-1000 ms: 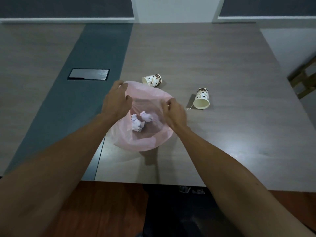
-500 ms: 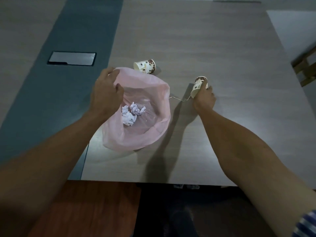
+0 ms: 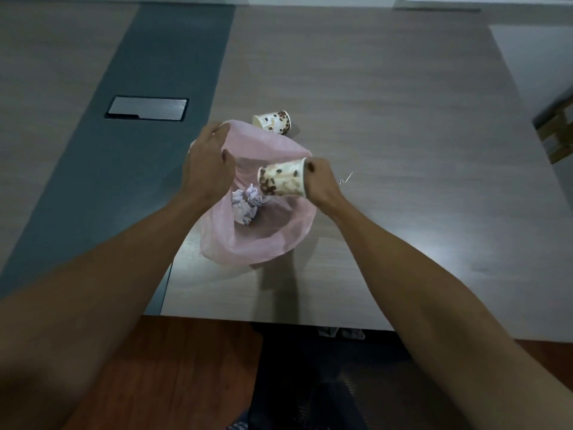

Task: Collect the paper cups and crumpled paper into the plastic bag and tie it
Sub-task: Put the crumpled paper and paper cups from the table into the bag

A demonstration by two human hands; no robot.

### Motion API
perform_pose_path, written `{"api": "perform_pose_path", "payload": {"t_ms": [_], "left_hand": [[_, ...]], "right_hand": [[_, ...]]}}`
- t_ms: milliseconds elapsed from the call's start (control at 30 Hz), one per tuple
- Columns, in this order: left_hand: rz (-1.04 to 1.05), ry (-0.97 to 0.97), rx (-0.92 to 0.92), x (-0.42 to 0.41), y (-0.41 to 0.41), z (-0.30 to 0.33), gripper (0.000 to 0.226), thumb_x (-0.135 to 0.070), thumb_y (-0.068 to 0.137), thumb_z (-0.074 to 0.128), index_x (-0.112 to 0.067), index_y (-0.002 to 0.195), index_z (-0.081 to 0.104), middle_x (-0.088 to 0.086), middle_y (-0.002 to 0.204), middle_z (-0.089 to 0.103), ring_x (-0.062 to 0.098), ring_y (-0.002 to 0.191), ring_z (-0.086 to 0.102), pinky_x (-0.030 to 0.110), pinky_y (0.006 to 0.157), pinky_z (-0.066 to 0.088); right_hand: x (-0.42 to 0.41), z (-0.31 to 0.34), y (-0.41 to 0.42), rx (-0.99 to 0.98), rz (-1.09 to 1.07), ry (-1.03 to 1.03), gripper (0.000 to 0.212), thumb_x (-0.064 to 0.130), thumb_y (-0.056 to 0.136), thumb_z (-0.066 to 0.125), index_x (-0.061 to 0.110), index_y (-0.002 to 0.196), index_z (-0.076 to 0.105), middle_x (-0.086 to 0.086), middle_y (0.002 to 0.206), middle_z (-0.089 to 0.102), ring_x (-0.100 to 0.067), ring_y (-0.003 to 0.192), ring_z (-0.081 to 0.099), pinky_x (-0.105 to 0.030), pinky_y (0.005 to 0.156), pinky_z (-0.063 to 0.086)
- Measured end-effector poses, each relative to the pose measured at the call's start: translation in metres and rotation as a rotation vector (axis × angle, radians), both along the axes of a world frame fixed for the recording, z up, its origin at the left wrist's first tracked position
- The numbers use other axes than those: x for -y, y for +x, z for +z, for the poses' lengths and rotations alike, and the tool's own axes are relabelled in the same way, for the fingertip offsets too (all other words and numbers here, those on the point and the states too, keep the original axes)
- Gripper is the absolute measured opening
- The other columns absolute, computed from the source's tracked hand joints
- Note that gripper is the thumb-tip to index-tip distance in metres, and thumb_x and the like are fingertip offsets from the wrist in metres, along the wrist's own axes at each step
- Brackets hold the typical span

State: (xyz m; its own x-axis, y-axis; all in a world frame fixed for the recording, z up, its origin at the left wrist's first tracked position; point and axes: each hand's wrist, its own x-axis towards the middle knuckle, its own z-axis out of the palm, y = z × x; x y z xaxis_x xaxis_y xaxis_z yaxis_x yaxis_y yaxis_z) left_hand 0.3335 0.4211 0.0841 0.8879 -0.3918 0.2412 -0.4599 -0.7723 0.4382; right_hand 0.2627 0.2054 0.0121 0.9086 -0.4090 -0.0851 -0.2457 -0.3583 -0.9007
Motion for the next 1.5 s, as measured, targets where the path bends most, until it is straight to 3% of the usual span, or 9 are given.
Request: {"api": "perform_pose_path", "payload": {"t_ms": [200, 300, 467, 600, 700, 967, 1100, 1300, 1500], "left_hand": [[0.06, -0.013, 0.004, -0.009, 0.004, -0.003, 0.052, -0.003, 0.095, 0.049, -0.007, 0.147, 0.047, 0.007, 0.15, 0.046, 0.026, 0.132, 0.049, 0.036, 0.111, 0.039], [0.123, -0.045, 0.011, -0.018, 0.01, -0.006, 0.051, -0.003, 0.096, 0.05, -0.007, 0.147, 0.048, 0.007, 0.149, 0.047, 0.027, 0.13, 0.051, 0.035, 0.11, 0.04], [0.111, -0.062, 0.01, -0.036, 0.014, -0.019, 0.051, -0.003, 0.095, 0.051, -0.008, 0.146, 0.049, 0.007, 0.148, 0.048, 0.026, 0.128, 0.052, 0.03, 0.108, 0.038], [0.077, -0.058, 0.015, -0.046, 0.016, -0.03, 0.052, -0.003, 0.093, 0.052, -0.007, 0.145, 0.051, 0.006, 0.149, 0.048, 0.025, 0.129, 0.052, 0.035, 0.107, 0.042], [0.059, -0.059, 0.008, -0.048, 0.019, -0.039, 0.051, -0.003, 0.094, 0.052, -0.008, 0.145, 0.051, 0.005, 0.151, 0.047, 0.024, 0.133, 0.049, 0.035, 0.107, 0.043], [0.061, -0.062, -0.012, -0.055, 0.025, -0.056, 0.049, -0.006, 0.097, 0.051, -0.011, 0.146, 0.05, 0.003, 0.153, 0.046, 0.022, 0.136, 0.047, 0.034, 0.107, 0.042], [0.059, -0.076, -0.015, -0.059, 0.029, -0.052, 0.05, -0.002, 0.098, 0.047, -0.01, 0.147, 0.049, 0.004, 0.153, 0.046, 0.023, 0.135, 0.048, 0.035, 0.107, 0.043], [0.043, -0.098, 0.019, -0.058, 0.042, -0.03, 0.054, 0.01, 0.094, 0.041, -0.004, 0.146, 0.05, 0.01, 0.15, 0.05, 0.028, 0.136, 0.049, 0.042, 0.115, 0.04], [-0.017, -0.057, 0.058, -0.067, 0.054, -0.007, 0.051, 0.008, 0.095, 0.051, -0.004, 0.144, 0.052, 0.012, 0.15, 0.051, 0.028, 0.138, 0.049, 0.038, 0.118, 0.035]], "right_hand": [[-0.033, -0.004, 0.017, -0.269, 0.168, 0.169, 0.027, 0.014, 0.088, 0.062, -0.001, 0.11, 0.063, -0.016, 0.094, 0.072, -0.026, 0.069, 0.076, -0.038, 0.057, 0.061], [-0.031, -0.003, 0.025, -0.125, -0.038, -0.171, 0.024, 0.025, 0.086, 0.053, 0.007, 0.073, 0.061, -0.014, 0.071, 0.068, -0.029, 0.063, 0.068, -0.041, 0.058, 0.056], [-0.022, 0.012, 0.074, 0.15, -0.3, -0.267, 0.022, 0.026, 0.099, 0.042, 0.016, 0.1, 0.062, -0.006, 0.092, 0.068, -0.03, 0.085, 0.06, -0.039, 0.071, 0.047], [-0.009, 0.007, 0.141, -0.075, 0.064, -0.494, 0.045, 0.009, 0.099, 0.041, 0.022, 0.14, 0.056, -0.016, 0.131, 0.055, -0.038, 0.121, 0.054, -0.042, 0.1, 0.046], [-0.007, 0.0, 0.169, -0.325, 0.388, -0.784, 0.067, 0.009, 0.099, 0.045, 0.039, 0.157, 0.03, -0.019, 0.145, 0.043, -0.04, 0.133, 0.048, -0.048, 0.102, 0.046], [-0.026, -0.016, 0.189, -0.287, 0.408, -1.291, 0.034, 0.002, 0.096, 0.051, 0.005, 0.129, 0.061, -0.019, 0.123, 0.067, -0.041, 0.121, 0.06, -0.047, 0.1, 0.048], [-0.017, -0.002, 0.177, -0.155, 0.265, -1.167, 0.026, 0.01, 0.099, 0.051, 0.006, 0.123, 0.062, -0.019, 0.118, 0.066, -0.043, 0.106, 0.066, -0.044, 0.082, 0.052], [-0.045, 0.02, 0.105, 0.593, -0.103, -0.336, 0.01, 0.012, 0.091, 0.055, 0.004, 0.098, 0.057, -0.004, 0.089, 0.054, -0.011, 0.073, 0.046, -0.026, 0.065, 0.038], [-0.093, -0.007, 0.018, 0.6, 0.231, -0.42, 0.018, 0.007, 0.085, 0.061, -0.005, 0.097, 0.061, -0.016, 0.09, 0.058, -0.025, 0.071, 0.055, -0.034, 0.064, 0.049]]}}
